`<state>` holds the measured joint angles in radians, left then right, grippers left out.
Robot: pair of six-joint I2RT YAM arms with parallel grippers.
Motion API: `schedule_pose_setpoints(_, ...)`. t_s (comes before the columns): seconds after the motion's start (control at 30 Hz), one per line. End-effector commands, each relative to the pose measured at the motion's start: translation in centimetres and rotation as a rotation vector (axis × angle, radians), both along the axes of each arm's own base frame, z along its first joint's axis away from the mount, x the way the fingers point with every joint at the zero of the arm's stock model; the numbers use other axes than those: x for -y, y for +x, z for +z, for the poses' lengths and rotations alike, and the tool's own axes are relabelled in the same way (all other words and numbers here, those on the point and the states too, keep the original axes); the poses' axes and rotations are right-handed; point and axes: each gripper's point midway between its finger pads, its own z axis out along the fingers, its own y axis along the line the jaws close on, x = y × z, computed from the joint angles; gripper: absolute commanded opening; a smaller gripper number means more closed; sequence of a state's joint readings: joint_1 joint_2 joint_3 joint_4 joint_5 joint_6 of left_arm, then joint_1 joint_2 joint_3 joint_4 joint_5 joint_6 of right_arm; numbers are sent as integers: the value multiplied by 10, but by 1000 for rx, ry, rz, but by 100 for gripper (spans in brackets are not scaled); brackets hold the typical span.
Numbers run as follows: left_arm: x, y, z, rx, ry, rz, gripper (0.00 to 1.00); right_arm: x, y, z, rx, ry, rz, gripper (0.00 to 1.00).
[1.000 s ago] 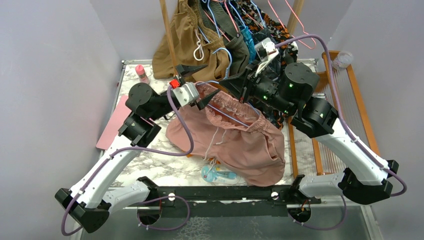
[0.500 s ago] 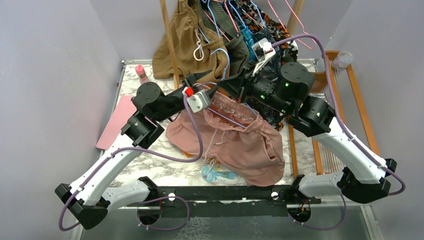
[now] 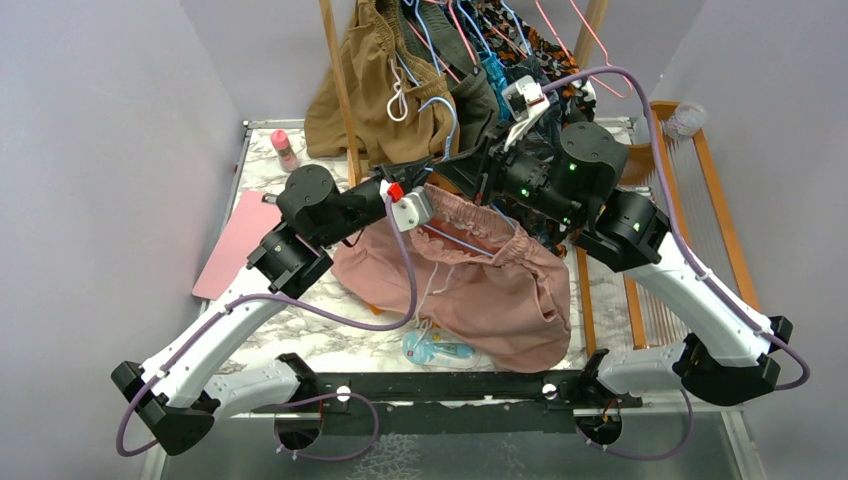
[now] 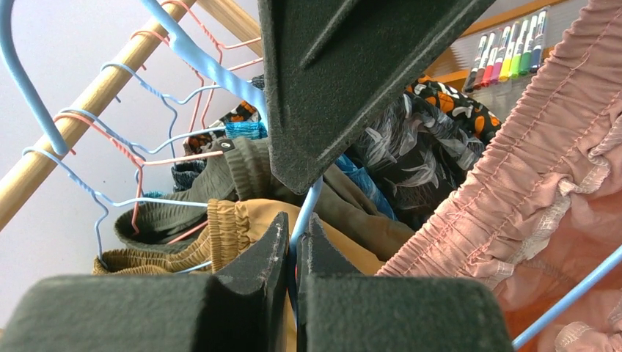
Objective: Place the shorts on the hanger
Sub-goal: Place the hanger on the clothesline.
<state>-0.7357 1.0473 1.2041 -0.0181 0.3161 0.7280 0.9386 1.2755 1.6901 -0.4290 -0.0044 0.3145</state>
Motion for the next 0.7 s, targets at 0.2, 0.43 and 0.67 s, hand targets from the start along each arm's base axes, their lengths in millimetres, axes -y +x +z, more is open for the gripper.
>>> schedule_pose_setpoints(0.2, -16, -3, 20, 76, -61, 69, 0, 21, -20, 13, -15, -59, 23, 55)
schedule_pose_setpoints(0.43, -25, -7, 15, 107, -56, 91, 0, 58, -32, 8, -5, -190, -17, 63)
schedule_pose_setpoints(0.67, -26, -14, 19, 110, -77, 71, 0, 55, -62, -21, -28, -258, 151, 63)
